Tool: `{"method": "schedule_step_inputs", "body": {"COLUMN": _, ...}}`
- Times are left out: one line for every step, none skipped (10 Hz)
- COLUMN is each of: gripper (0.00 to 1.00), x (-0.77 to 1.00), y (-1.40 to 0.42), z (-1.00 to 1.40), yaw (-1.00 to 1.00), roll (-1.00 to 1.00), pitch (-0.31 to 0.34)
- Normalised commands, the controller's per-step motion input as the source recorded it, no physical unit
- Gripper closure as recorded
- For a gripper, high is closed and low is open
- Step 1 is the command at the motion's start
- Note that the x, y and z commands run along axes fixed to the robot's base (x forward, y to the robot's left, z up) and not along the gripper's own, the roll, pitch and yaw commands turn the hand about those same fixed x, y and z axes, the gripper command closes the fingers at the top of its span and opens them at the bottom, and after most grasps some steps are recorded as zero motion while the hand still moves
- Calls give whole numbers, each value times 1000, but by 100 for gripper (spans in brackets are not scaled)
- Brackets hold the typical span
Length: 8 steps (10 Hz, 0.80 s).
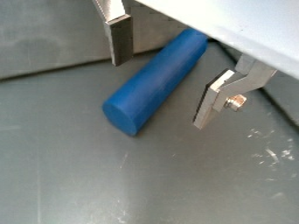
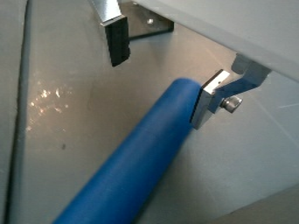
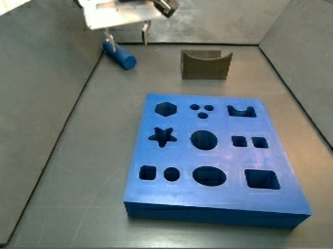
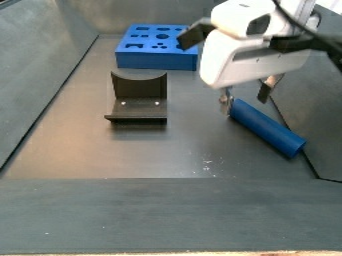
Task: Pick up the round object. Move up. Place the round object on the fixture. Regrasp the round object. Move to above the board. Insert the round object.
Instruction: Pick up the round object.
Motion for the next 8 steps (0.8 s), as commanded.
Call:
{"method": "schedule_step_inputs", "body": {"gripper": 0, "x": -9, "y": -23, "z": -889, "yaw": 66, "roll": -67, "pitch": -99}}
{"method": "schedule_step_inputs", "body": {"gripper": 0, "x": -137, "y": 0, "z": -843, "yaw": 63, "roll": -79, "pitch": -109}}
{"method": "schedule_step_inputs", "body": {"gripper": 0, "x": -183, "y": 0, "z": -771, "yaw": 111, "roll": -77, "pitch": -123}}
{"method": "schedule_step_inputs", "body": {"gripper": 0, "x": -114, "y": -54, "z": -700, "yaw": 171, "roll": -81, "pitch": -131}}
{"method": "schedule_step_inputs", "body": {"gripper": 0, "x": -69, "y": -77, "z": -634, "yaw": 200, "roll": -90, "pitch": -146}}
{"method": "schedule_step_inputs", "body": {"gripper": 0, "x": -69, "y": -57, "z": -343, "yaw": 126, "roll": -77, "pitch": -126}}
{"method": "schedule_step_inputs", "body": {"gripper": 0, "x": 0, "y": 0, "z": 0, "yaw": 0, "roll": -7, "pitch": 0}}
{"method": "schedule_step_inputs", "body": {"gripper": 0, "x": 0, "y": 0, "z": 0, "yaw": 0, "roll": 0, "pitch": 0}}
